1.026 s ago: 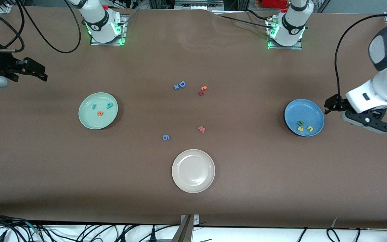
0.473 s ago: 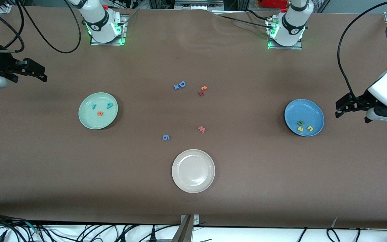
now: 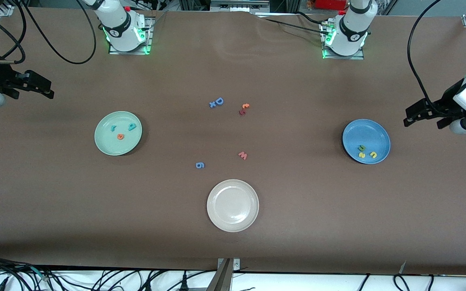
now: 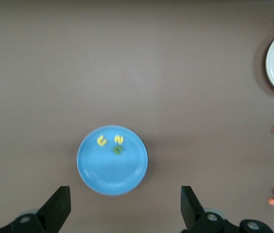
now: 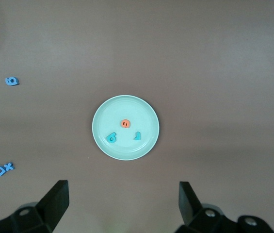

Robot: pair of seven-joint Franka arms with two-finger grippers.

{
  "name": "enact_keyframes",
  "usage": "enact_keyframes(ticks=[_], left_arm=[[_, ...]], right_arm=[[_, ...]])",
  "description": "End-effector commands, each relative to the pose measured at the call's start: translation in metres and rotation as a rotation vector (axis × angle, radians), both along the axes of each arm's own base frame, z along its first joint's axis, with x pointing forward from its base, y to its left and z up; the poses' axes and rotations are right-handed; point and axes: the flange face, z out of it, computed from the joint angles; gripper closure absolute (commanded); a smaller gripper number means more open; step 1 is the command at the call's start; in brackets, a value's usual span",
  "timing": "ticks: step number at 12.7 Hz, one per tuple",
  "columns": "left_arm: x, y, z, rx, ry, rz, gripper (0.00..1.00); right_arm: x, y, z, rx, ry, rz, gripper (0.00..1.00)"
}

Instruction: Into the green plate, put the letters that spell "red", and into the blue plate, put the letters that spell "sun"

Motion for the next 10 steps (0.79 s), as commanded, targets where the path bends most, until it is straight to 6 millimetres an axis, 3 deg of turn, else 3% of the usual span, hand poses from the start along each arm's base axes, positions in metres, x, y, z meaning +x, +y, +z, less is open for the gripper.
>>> enact_keyframes(ticks=[1, 5, 10], left_arm=[[-0.007, 0.004, 0.002, -0.034, 0.039, 0.025, 0.00], [-0.008, -0.002, 0.019, -0.036, -0.004, 0.018, 0.00], [-0.021, -0.020, 0.045, -0.035, -0.045, 0.015, 0.00]], right_arm=[[0.018, 0.004, -0.003, -0.012, -0.065, 0.023, 0.00], [0.001, 0.005, 0.002, -0.010, 0.004, 0.016, 0.00], [0.001, -0.004, 0.001, -0.014, 0.008, 0.010, 0.00]])
